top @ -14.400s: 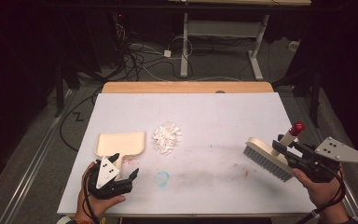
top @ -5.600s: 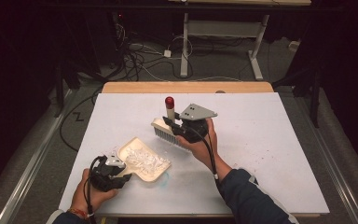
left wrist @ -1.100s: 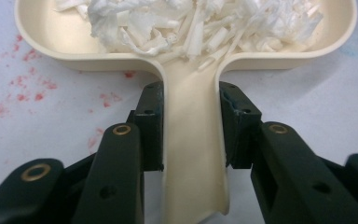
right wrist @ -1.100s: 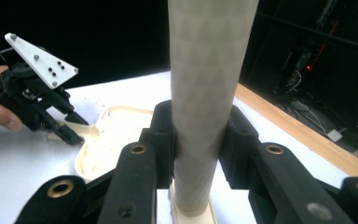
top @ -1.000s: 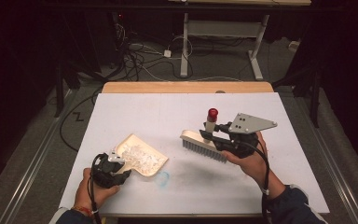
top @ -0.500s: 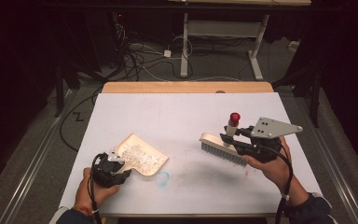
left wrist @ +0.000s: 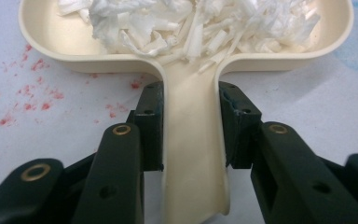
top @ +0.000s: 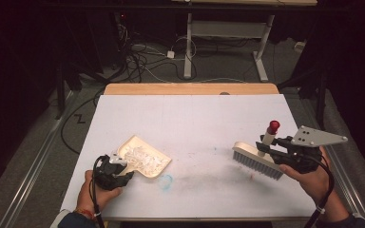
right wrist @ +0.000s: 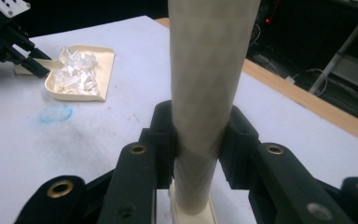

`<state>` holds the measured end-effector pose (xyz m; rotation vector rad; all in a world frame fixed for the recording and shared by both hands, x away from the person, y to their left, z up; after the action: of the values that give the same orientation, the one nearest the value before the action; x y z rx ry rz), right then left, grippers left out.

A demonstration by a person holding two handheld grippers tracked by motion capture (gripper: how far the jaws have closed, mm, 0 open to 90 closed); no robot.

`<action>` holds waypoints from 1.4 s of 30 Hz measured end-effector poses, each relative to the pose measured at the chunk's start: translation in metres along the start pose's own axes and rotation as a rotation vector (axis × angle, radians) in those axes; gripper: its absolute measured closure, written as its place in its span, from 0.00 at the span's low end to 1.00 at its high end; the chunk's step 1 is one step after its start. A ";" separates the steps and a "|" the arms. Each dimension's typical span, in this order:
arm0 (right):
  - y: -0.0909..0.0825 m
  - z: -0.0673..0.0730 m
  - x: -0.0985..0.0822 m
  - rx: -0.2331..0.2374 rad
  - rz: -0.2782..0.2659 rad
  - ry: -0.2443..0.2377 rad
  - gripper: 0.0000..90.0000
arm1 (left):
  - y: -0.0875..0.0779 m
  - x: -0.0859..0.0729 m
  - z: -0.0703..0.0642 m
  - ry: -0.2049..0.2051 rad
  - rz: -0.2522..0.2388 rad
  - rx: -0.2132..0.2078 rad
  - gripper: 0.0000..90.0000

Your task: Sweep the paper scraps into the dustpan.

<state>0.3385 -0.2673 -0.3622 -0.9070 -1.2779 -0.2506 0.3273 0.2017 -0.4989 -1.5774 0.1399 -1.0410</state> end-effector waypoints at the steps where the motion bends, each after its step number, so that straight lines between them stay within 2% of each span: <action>1: -0.002 -0.001 -0.002 0.002 0.000 0.003 0.78 | 0.000 0.000 0.000 -0.005 -0.003 -0.001 0.71; 5: -0.006 -0.002 -0.011 0.022 0.022 0.019 0.78 | 0.000 0.000 0.001 -0.005 -0.005 -0.003 0.70; 8: -0.007 0.000 -0.016 0.023 0.039 0.012 0.78 | 0.000 0.000 0.001 -0.008 -0.005 -0.006 0.71; 16: -0.010 0.008 -0.023 0.063 0.065 0.003 0.78 | 0.000 0.000 0.002 -0.022 -0.015 0.000 0.70; 21: -0.013 0.011 -0.023 0.096 0.067 -0.001 0.78 | 0.001 -0.001 0.002 -0.042 -0.025 0.001 0.70; 29: -0.007 0.014 -0.026 0.141 0.101 0.000 0.78 | 0.001 -0.002 0.005 -0.080 -0.034 0.016 0.71; 36: -0.003 0.014 -0.027 0.153 0.118 -0.001 0.78 | 0.000 -0.002 0.008 -0.119 -0.045 0.029 0.71; 42: -0.004 0.013 -0.028 0.159 0.125 -0.002 0.78 | 0.001 -0.002 0.007 -0.133 -0.046 0.042 0.70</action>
<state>0.3186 -0.2692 -0.3853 -0.8475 -1.2196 -0.0490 0.3317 0.2080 -0.4999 -1.6125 -0.0086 -0.9650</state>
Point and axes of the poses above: each handheld gripper's, and its own axes: y roughly forward along the jaws, x roughly out of its top, z roughly to its left, the point moved 4 cm from there along y, roughly forward along the jaws, and after that the axes turned 9 degrees about y, right-handed, at the moved point
